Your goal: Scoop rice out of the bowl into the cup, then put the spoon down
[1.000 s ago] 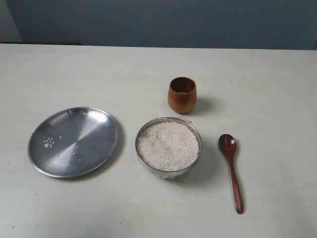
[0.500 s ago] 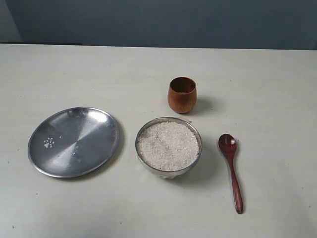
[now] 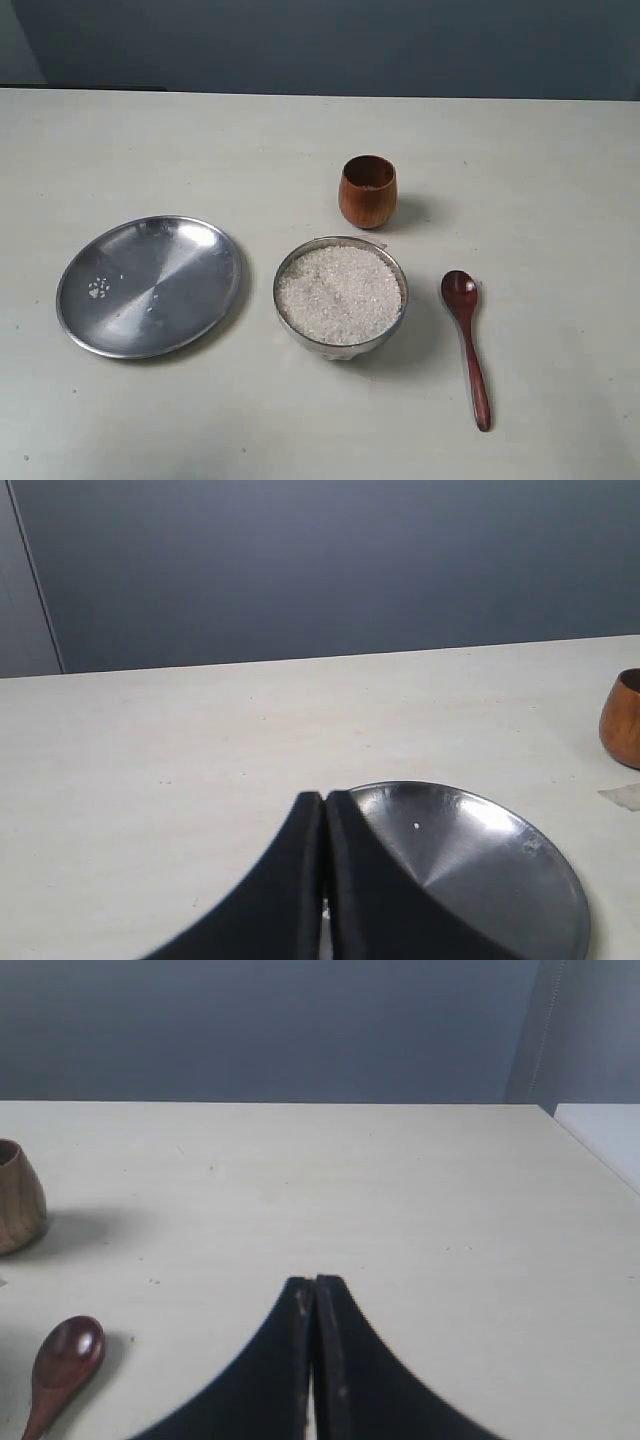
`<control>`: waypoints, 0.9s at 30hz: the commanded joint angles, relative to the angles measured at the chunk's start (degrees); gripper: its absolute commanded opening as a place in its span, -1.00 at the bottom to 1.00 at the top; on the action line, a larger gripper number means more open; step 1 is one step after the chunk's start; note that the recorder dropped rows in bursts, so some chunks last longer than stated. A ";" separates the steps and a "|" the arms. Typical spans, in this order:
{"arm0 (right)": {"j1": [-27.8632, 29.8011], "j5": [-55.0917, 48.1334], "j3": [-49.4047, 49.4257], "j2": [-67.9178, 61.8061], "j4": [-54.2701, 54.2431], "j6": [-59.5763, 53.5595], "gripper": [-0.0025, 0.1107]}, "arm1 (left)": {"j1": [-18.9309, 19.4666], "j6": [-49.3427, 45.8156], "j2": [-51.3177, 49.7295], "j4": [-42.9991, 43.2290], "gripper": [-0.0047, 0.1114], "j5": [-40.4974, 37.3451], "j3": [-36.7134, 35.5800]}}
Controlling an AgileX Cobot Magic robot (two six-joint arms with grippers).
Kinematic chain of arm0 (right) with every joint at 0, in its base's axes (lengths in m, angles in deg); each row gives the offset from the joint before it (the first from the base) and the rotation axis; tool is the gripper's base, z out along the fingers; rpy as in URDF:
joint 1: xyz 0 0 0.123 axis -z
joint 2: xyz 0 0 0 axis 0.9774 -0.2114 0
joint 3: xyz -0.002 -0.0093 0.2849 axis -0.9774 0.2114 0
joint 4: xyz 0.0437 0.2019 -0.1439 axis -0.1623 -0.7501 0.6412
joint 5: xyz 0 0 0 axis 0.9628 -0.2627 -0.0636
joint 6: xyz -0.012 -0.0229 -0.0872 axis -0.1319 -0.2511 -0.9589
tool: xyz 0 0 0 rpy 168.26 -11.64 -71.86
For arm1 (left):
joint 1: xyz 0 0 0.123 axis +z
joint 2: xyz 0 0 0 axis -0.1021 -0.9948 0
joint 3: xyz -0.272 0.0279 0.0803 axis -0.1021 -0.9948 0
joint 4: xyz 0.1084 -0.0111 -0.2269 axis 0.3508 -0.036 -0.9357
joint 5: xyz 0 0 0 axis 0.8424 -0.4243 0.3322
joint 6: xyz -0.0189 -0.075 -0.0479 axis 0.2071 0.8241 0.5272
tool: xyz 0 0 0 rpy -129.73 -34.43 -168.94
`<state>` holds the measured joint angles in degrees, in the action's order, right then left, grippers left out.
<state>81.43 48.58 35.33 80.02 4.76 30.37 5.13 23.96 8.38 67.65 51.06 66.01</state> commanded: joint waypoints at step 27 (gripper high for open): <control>-2.96 25.49 -6.34 0.28 -26.63 5.01 -0.96 | -0.43 0.24 0.21 -0.05 -0.91 0.29 -0.25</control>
<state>79.92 75.24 32.75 80.13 -29.47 35.29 5.13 23.96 8.38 67.65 51.06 66.01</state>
